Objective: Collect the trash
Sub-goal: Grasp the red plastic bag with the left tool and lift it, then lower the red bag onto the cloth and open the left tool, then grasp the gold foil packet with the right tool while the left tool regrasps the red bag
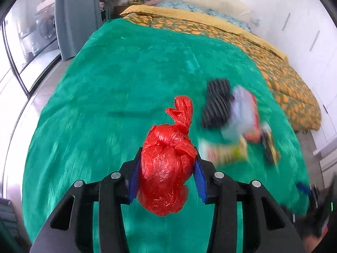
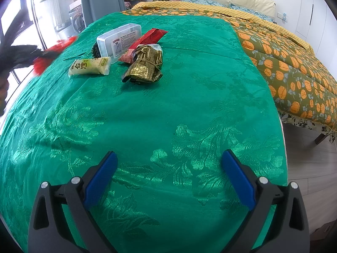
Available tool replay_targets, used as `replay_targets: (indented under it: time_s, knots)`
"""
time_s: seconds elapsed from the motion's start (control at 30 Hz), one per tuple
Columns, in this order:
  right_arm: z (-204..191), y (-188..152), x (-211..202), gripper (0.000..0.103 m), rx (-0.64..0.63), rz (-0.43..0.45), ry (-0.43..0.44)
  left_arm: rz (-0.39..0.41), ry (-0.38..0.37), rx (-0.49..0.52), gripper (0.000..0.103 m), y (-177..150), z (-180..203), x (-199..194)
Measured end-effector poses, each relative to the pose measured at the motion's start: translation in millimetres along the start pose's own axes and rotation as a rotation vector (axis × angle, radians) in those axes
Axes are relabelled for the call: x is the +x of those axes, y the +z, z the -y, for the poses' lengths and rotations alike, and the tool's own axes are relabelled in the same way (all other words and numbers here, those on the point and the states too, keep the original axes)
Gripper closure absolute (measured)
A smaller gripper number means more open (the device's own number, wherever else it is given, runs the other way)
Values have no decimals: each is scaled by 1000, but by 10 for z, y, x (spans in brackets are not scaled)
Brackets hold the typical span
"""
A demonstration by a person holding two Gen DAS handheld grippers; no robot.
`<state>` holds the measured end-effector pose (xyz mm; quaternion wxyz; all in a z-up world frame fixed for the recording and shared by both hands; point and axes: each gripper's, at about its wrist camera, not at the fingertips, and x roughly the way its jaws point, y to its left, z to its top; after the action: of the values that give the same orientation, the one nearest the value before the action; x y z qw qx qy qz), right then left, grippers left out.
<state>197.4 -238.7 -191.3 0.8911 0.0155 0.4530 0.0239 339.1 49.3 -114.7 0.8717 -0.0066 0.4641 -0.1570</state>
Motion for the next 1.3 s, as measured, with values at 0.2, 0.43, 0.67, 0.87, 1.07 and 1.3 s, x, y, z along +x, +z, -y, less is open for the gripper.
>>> replay_targets:
  time_s: [0.2, 0.43, 0.67, 0.87, 1.07, 1.3]
  knots:
    - [0, 0, -2, 7, 0, 0, 0, -20, -109, -1, 58, -980, 309, -331]
    - [7, 2, 3, 6, 2, -1, 2, 5, -18, 43, 16, -1288, 576, -164]
    - [1, -2, 3, 6, 2, -2, -1, -13, 106, 146, 5, -1309, 733, -31]
    - [35, 245, 36, 6, -20, -23, 72, -8, 108, 133, 4, -1320, 696, -31]
    - [-232, 888, 204, 7, -98, 14, 94, -6, 108, 127, 4, -1310, 706, -25]
    - [-255, 1156, 680, 54, -26, -78, 60, -6, 107, 127, 4, -1303, 715, -15]
